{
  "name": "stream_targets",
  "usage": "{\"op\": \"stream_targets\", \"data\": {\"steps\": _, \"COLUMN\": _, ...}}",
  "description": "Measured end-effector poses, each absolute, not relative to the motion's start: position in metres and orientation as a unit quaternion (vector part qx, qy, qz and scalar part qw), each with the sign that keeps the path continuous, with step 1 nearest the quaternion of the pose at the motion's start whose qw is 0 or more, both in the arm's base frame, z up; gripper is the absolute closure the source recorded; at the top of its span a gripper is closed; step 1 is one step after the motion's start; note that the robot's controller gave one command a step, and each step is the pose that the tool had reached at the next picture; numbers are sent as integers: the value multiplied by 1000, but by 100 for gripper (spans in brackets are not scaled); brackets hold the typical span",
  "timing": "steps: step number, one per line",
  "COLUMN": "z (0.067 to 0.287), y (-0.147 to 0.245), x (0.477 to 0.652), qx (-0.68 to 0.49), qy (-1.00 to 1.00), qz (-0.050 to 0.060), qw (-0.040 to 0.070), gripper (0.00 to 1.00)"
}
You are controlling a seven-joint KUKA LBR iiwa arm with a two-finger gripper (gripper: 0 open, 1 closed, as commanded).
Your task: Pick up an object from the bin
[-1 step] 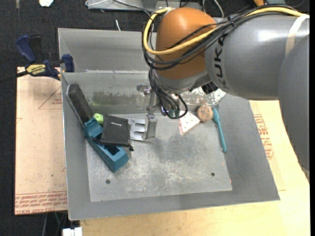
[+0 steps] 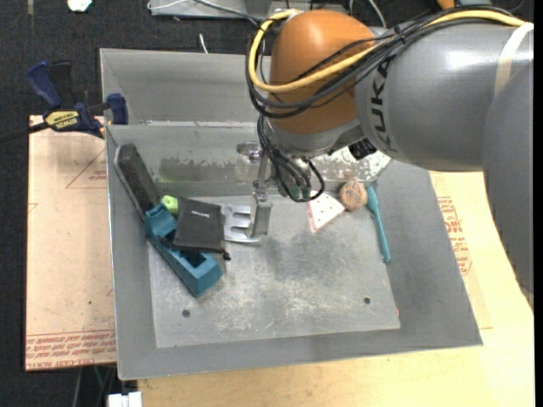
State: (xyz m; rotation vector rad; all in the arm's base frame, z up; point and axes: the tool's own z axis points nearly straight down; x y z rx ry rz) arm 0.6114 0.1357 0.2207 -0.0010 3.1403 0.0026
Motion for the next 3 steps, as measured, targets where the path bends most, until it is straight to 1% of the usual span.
{"op": "stream_targets", "data": {"steps": 1, "z": 159, "y": 164, "x": 613, "qx": -5, "qy": 1000, "qz": 2, "qw": 3, "gripper": 0}}
{"op": "stream_targets", "data": {"steps": 2, "z": 120, "y": 175, "x": 610, "qx": -64, "qy": 998, "qz": 1, "qw": 1, "gripper": 0}}
{"op": "stream_targets", "data": {"steps": 3, "z": 144, "y": 177, "x": 604, "qx": -13, "qy": 1000, "qz": 2, "qw": 3, "gripper": 0}}
